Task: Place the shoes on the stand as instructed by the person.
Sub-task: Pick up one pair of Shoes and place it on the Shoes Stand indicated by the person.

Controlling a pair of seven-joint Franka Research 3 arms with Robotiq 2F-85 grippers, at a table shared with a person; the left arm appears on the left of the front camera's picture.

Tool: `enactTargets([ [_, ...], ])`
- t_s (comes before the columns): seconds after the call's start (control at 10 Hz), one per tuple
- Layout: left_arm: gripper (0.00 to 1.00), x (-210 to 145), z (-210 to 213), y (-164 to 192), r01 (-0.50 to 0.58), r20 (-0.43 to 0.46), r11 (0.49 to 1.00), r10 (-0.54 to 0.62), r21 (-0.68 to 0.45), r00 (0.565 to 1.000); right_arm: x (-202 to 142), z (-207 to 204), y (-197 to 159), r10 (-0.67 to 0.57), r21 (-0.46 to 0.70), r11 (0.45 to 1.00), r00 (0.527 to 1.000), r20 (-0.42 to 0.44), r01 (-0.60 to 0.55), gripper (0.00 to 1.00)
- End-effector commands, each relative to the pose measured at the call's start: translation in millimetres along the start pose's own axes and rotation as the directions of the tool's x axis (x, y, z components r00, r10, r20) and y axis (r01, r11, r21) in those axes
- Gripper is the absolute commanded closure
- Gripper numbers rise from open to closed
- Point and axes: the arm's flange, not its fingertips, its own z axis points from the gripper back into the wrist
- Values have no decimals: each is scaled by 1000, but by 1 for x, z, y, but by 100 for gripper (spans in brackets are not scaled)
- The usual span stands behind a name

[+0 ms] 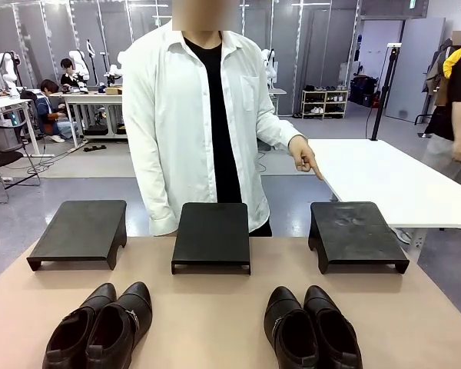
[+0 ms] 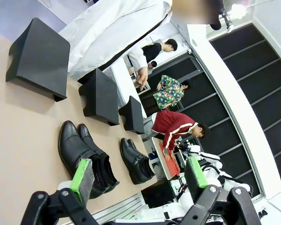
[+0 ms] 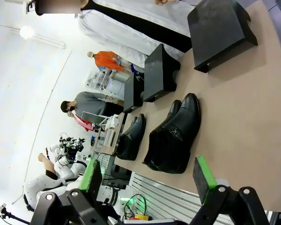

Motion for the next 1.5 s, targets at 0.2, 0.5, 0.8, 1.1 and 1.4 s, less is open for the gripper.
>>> enactTargets([
  [0.2, 0, 3, 1, 1, 21, 8, 1000, -21, -17, 1000, 26, -52, 82, 83, -128, 984, 951, -298, -126, 0],
  [0.5, 0, 3, 1, 1, 21, 8, 1000, -21, -17, 1000, 39, -145, 144, 37, -268, 942, 854, -518, -203, 0],
  [0.8, 0, 3, 1, 1, 21, 8, 1000, -21, -17, 1000, 12, -247, 174, -81, -402, 885, 774, -628, -234, 0],
  [1.1, 0, 3, 1, 1, 21, 8, 1000, -21, -17, 1000, -23, -315, 183, -195, -558, 794, 768, -610, -241, 0],
  [1.4, 0, 3, 1, 1, 21, 8, 1000, -21, -17, 1000, -57, -358, 176, -237, -660, 704, 789, -567, -263, 0],
])
